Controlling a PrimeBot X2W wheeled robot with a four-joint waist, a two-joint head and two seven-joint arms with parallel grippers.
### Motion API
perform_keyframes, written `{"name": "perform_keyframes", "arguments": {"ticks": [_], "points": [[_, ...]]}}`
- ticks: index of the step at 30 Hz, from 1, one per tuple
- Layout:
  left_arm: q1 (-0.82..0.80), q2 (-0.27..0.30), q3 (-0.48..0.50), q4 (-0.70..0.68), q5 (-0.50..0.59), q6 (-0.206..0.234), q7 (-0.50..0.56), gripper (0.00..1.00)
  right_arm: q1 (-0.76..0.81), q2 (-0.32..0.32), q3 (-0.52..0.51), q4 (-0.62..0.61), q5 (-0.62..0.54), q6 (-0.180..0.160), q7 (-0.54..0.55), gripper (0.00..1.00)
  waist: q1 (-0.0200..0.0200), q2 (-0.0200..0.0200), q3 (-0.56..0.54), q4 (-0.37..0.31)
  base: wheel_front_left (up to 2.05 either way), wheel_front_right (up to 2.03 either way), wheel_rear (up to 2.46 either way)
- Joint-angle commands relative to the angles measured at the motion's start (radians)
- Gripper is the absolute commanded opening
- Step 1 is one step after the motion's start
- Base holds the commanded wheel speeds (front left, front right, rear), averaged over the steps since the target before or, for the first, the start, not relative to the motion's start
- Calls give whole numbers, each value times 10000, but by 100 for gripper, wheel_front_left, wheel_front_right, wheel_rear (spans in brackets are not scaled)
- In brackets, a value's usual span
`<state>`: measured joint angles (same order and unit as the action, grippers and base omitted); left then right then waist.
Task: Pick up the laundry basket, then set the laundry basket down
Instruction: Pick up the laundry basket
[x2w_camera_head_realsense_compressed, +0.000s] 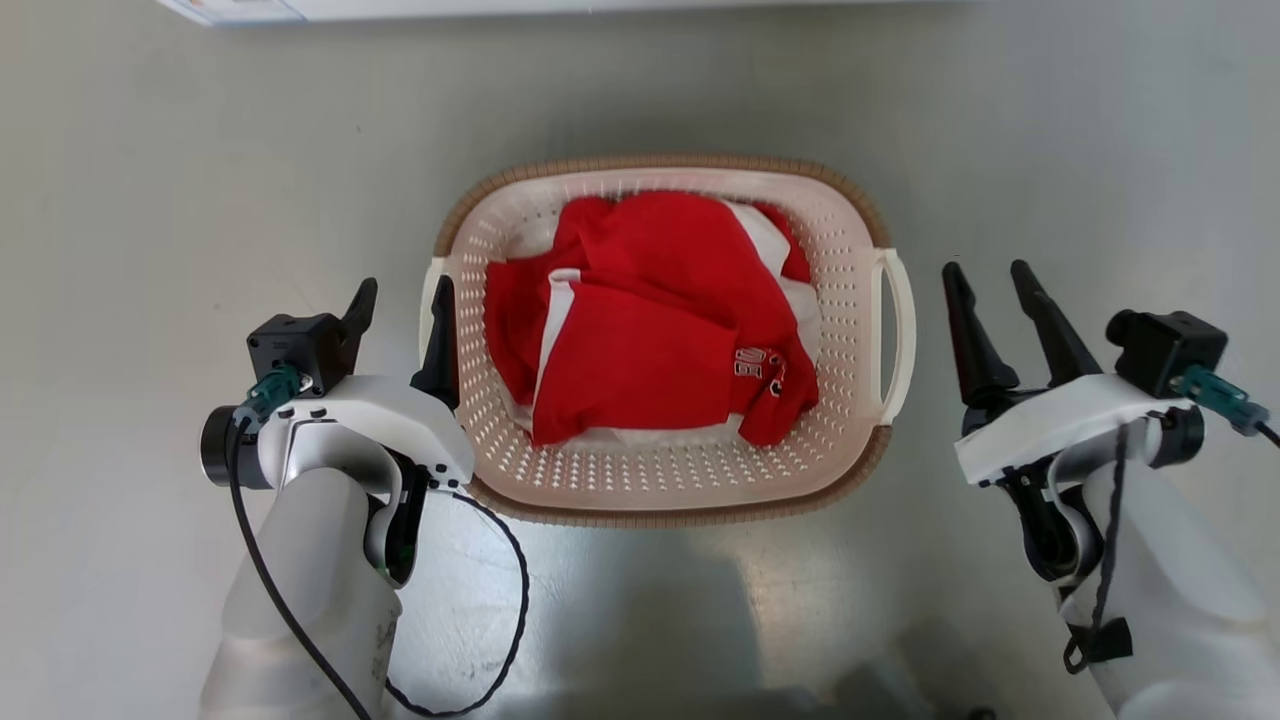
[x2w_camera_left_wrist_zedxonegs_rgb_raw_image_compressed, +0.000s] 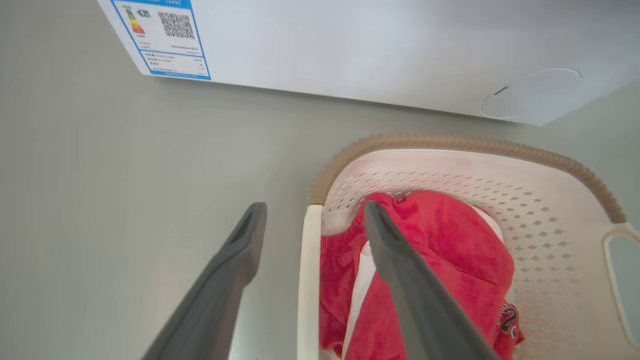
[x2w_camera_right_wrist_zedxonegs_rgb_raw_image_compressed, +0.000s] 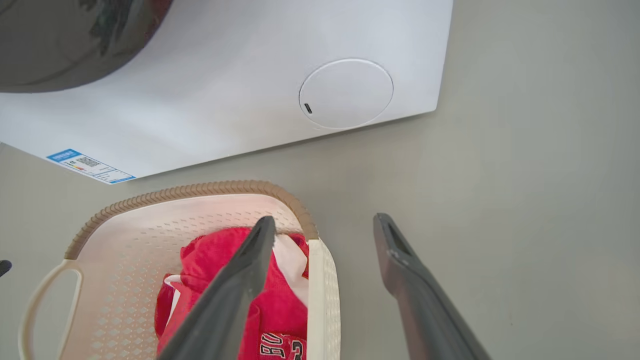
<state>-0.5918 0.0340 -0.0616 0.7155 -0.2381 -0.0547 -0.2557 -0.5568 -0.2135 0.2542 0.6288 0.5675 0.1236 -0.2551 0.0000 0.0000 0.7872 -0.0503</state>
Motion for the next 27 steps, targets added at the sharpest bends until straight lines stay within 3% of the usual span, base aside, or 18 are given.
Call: {"name": "perform_keyframes", "arguments": {"ticks": [1,13,26,27], "points": [[-39,162,250,21,8,-83,-61,100,146,20,310,13,117,71,-67,100,0,0,230,-36,0,0,0],[-728,162,64,1499,176,-275,-61,100,-523,136,1264,1163,646,71,-67,100,0,0,998,-66,0,0,0],[-1450,162,-549,2448,-241,-345,-61,100,-1040,-158,2356,1573,1940,71,-67,100,0,0,1405,-51,0,0,0],[-1472,162,-576,2470,-274,-338,-61,93,-1072,-179,2390,1571,1997,71,-67,100,0,0,1418,-48,0,0,0]]}}
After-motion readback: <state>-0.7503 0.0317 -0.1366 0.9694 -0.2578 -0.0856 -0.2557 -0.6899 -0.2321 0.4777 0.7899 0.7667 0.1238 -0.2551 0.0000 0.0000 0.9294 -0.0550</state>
